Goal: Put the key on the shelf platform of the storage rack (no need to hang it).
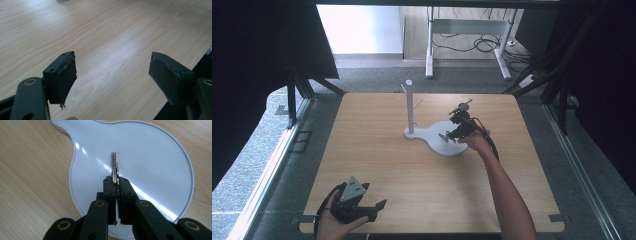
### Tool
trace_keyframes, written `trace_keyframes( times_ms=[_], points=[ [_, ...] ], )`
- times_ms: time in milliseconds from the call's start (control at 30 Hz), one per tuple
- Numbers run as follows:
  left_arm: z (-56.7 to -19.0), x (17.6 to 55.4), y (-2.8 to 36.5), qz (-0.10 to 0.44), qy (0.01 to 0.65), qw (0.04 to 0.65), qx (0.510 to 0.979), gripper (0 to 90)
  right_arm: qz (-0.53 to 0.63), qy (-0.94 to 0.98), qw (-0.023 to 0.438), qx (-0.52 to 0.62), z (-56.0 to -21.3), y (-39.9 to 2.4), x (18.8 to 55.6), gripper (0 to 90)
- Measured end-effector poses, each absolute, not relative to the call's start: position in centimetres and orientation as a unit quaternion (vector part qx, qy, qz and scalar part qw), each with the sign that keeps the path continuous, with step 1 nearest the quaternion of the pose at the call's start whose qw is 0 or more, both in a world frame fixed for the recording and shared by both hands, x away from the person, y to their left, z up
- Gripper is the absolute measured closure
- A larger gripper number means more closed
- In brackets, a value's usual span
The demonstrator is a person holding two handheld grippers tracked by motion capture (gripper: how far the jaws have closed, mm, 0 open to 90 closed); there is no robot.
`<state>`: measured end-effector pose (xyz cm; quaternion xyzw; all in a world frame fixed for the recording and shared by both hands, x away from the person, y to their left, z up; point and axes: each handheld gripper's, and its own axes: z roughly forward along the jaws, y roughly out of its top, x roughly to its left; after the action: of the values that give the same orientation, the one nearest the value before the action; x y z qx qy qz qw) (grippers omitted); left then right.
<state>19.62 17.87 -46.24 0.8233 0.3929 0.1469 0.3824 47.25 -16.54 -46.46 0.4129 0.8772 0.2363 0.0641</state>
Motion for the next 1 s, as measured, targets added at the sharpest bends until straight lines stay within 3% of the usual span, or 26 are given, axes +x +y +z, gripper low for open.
trace_keyframes(
  times_ms=[267, 433, 467, 700, 1000],
  points=[
    [-46.3, 19.6, 17.8, 0.145, 0.392, 0.381, 0.824, 22.5, 0.230, 0.876, 0.064, 0.418, -47.2, -16.7, 47.3, 83.2],
    [-46.4, 19.7, 17.8, 0.145, 0.392, 0.380, 0.825, 22.5, 0.228, 0.879, 0.067, 0.414, -47.1, -16.8, 47.0, 77.2],
    [-46.4, 19.7, 17.8, 0.145, 0.392, 0.380, 0.825, 22.5, 0.234, 0.878, 0.073, 0.411, -46.8, -16.9, 46.9, 71.2],
    [-46.3, 19.6, 17.7, 0.145, 0.392, 0.380, 0.825, 22.5, 0.258, 0.870, 0.089, 0.410, -45.1, -17.7, 45.6, 59.6],
    [-46.4, 19.6, 17.4, 0.144, 0.389, 0.378, 0.828, 22.5, 0.282, 0.867, 0.094, 0.399, -43.9, -19.7, 42.6, 52.6]
  ],
)
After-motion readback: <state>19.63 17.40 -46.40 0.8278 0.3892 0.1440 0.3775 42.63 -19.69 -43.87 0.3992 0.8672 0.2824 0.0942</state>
